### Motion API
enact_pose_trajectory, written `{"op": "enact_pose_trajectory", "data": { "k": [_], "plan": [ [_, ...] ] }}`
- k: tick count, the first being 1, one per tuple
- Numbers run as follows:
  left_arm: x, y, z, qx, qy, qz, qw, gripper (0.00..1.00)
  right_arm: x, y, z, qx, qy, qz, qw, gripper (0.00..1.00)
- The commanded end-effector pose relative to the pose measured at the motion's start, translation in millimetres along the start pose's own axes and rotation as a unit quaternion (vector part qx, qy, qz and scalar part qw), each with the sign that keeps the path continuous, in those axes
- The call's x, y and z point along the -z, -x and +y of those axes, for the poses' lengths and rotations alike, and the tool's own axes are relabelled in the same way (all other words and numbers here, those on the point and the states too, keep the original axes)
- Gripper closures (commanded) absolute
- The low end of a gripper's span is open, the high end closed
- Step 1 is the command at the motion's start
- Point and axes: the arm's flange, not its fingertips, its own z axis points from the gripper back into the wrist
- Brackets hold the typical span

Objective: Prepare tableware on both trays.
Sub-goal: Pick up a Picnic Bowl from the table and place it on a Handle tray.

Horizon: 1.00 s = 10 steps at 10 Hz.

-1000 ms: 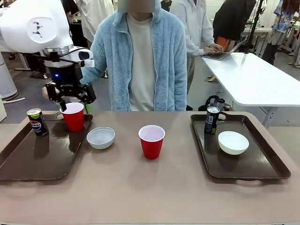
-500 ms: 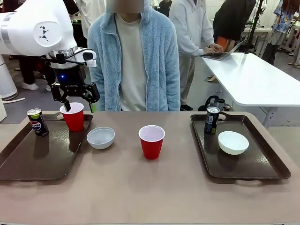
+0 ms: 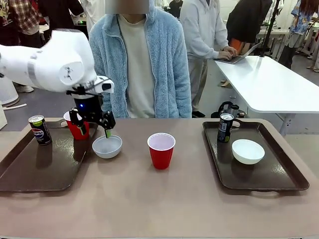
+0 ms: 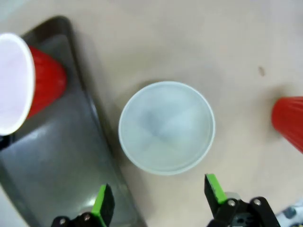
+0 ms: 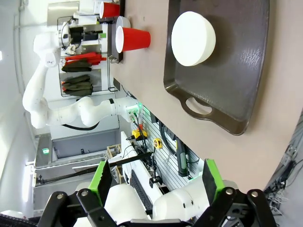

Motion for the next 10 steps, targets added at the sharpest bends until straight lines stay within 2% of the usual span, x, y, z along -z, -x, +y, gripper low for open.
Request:
{"op": "enact_pose_trajectory", "data": {
  "k": [1, 4, 8, 9, 10],
  "plan": [
    [9, -10, -10, -0.011, -0.045, -0.012, 0.999, 0.0, 3, 3, 1, 0.006, 0.006, -0.001, 1.0, 0.0],
    [24, -21, -2, -0.029, -0.059, -0.014, 0.998, 0.0, 3, 3, 1, 0.006, 0.006, -0.001, 1.0, 0.0],
    [46, -26, 4, -0.032, 0.007, 0.002, 0.999, 0.0, 3, 3, 1, 0.006, 0.006, -0.001, 1.0, 0.0],
    [51, -28, 4, -0.032, 0.01, 0.001, 0.999, 0.13, 3, 3, 1, 0.006, 0.006, -0.001, 1.0, 0.0],
    [53, -28, 6, -0.034, 0.005, 0.005, 0.999, 0.43, 3, 3, 1, 0.006, 0.006, -0.001, 1.0, 0.0]
  ]
}}
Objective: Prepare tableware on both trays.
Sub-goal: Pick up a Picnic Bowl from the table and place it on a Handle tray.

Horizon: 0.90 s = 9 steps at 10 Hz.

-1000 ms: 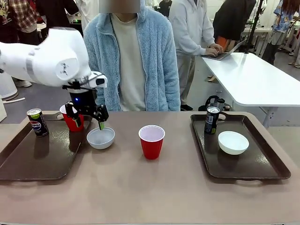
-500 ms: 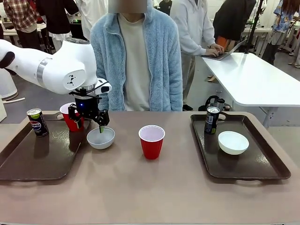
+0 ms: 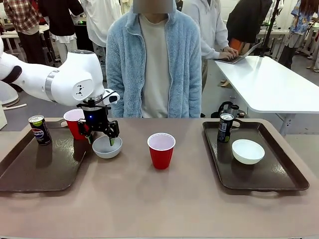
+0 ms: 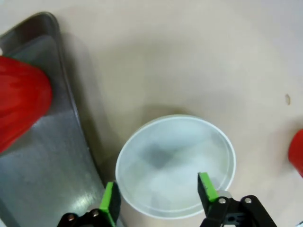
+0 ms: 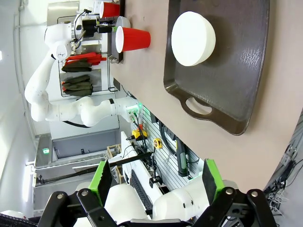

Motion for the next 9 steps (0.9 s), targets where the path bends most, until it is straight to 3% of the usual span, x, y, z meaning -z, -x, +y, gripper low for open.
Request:
{"op": "enact_pose_trajectory", "data": {
  "k": [1, 2, 3, 6, 7, 9],
  "plan": [
    [-2, -3, 4, 0.001, 0.003, -0.003, 1.0, 0.65, 3, 3, 1, 0.006, 0.006, -0.001, 1.0, 0.0],
    [-2, -4, 3, 0.002, 0.001, -0.001, 1.0, 0.96, 3, 3, 1, 0.006, 0.006, -0.001, 1.0, 0.0],
    [-1, -3, 3, 0.003, -0.002, 0.004, 1.0, 1.0, 3, 3, 1, 0.006, 0.006, -0.001, 1.0, 0.0],
    [-2, -2, 4, 0.006, -0.001, 0.006, 1.0, 0.97, 3, 3, 1, 0.006, 0.006, -0.001, 1.0, 0.0],
    [-7, 1, 4, 0.014, 0.006, 0.009, 1.0, 1.0, 3, 3, 1, 0.006, 0.006, -0.001, 1.0, 0.0],
    [-28, 12, 5, 0.024, 0.012, -0.016, 1.0, 1.0, 3, 3, 1, 0.006, 0.006, -0.001, 1.0, 0.0]
  ]
}}
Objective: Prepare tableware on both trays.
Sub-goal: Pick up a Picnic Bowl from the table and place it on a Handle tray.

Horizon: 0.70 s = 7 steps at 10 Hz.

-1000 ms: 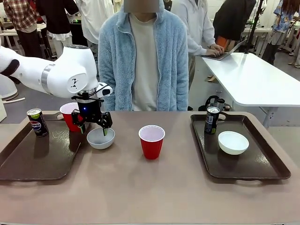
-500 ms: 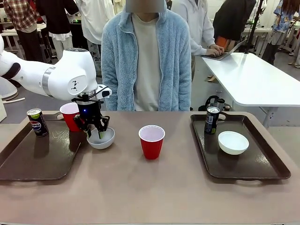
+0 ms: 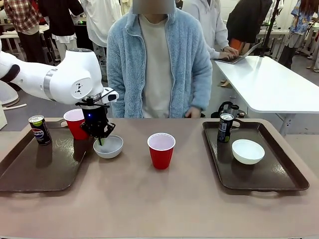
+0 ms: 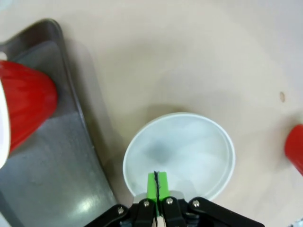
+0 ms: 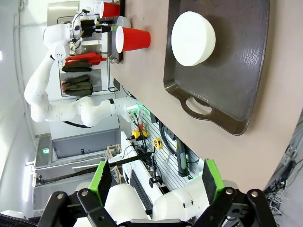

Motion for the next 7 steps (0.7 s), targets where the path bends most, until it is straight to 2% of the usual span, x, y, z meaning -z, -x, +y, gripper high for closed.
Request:
{"op": "enact_pose_trajectory", "data": {
  "k": [1, 2, 3, 4, 5, 6, 7],
  "plan": [
    [-21, 14, 2, 0.014, 0.015, -0.016, 1.0, 0.61, 3, 3, 1, 0.006, 0.006, -0.001, 1.0, 0.0],
    [-26, 18, 1, 0.017, 0.019, -0.02, 0.999, 0.7, 3, 3, 1, 0.006, 0.006, -0.001, 1.0, 0.0],
    [-27, 16, 0, 0.017, 0.016, -0.023, 0.999, 0.41, 3, 3, 1, 0.006, 0.006, -0.001, 1.0, 0.0],
    [-26, 17, 2, 0.014, 0.009, -0.021, 1.0, 0.51, 3, 3, 1, 0.006, 0.006, -0.001, 1.0, 0.0],
    [-23, 14, 4, 0.011, 0.005, -0.014, 1.0, 0.22, 3, 3, 1, 0.006, 0.006, -0.001, 1.0, 0.0],
    [-17, 12, 5, 0.01, -0.003, -0.005, 1.0, 0.31, 3, 3, 1, 0.006, 0.006, -0.001, 1.0, 0.0],
    [-12, 10, 7, 0.006, -0.007, 0.003, 1.0, 0.02, 3, 3, 1, 0.006, 0.006, -0.001, 1.0, 0.0]
  ]
}}
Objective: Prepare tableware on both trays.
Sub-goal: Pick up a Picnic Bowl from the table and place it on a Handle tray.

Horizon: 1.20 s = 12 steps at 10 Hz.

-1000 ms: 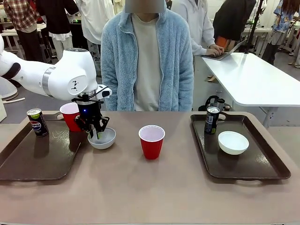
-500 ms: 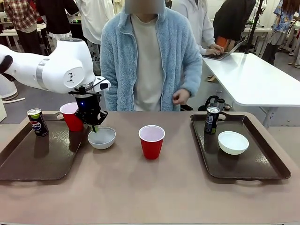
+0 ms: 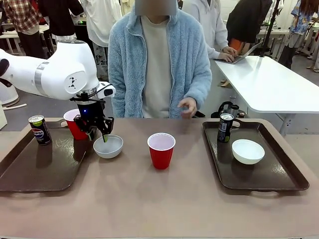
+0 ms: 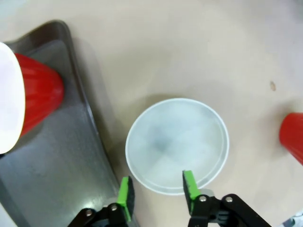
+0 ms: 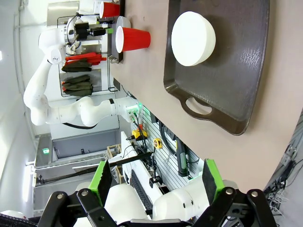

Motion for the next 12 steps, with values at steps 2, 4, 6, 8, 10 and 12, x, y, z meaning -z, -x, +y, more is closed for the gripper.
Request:
{"op": "enact_pose_trajectory", "data": {
  "k": [2, 4, 6, 8, 10, 12],
  "plan": [
    [16, -7, 7, -0.003, -0.014, 0.017, 1.0, 0.11, 3, 3, 1, 0.006, 0.006, -0.001, 1.0, 0.0],
    [27, -12, 9, -0.01, -0.014, 0.024, 1.0, 0.11, 3, 3, 1, 0.006, 0.006, -0.001, 1.0, 0.0],
    [37, -15, 11, -0.015, -0.004, 0.032, 0.999, 0.11, 3, 3, 1, 0.006, 0.006, -0.001, 1.0, 0.0],
    [44, -17, 14, -0.017, -0.001, 0.041, 0.999, 0.69, 3, 3, 1, 0.006, 0.006, -0.001, 1.0, 0.0],
    [44, -17, 14, -0.017, 0.001, 0.041, 0.999, 0.71, 3, 3, 1, 0.006, 0.006, -0.001, 1.0, 0.0],
    [43, -17, 15, -0.017, 0.001, 0.042, 0.999, 1.0, 3, 3, 1, 0.006, 0.006, -0.001, 1.0, 0.0]
  ]
}}
